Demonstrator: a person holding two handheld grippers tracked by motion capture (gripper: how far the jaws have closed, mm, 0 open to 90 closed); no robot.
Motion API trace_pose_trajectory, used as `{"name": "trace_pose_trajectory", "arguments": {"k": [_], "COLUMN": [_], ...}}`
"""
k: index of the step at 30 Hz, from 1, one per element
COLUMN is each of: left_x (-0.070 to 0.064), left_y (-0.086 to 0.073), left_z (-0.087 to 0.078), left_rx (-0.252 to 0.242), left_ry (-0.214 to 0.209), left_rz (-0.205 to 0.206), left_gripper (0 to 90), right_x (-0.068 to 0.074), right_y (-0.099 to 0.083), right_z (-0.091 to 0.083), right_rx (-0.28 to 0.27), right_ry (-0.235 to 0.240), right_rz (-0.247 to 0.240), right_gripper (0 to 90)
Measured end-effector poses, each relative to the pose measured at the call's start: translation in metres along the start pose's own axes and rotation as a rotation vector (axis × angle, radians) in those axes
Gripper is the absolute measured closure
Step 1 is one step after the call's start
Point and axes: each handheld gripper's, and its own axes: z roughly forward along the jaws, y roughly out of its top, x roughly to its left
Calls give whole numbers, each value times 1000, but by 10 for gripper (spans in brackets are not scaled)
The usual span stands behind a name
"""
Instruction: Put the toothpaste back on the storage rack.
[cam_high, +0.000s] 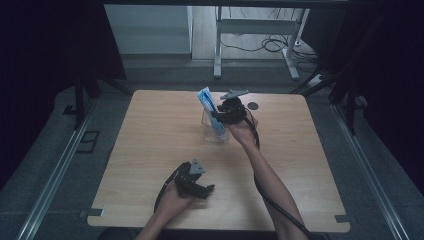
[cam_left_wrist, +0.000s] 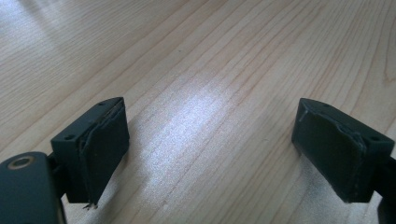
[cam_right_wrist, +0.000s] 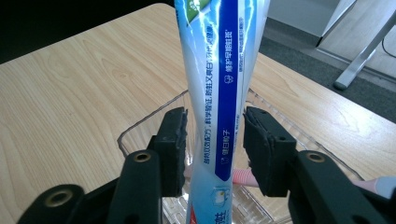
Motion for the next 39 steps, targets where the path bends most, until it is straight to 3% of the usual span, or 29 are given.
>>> {"name": "trace_pose_trajectory", "arguments": {"k": [13, 39], "left_x": [0, 0], "left_y": [0, 0], "left_z": [0, 0], "left_rx": [-1, -2], "left_ry": [0, 1], "left_rz": [-1, 2], "left_gripper": [110, 110], "right_x": [5, 5], "right_y": [4, -5], "right_z": [-12, -33], "right_rx": [-13, -7], "right_ry": [8, 45], "right_rz": [-36, -33], "right_gripper": [494, 334]}}
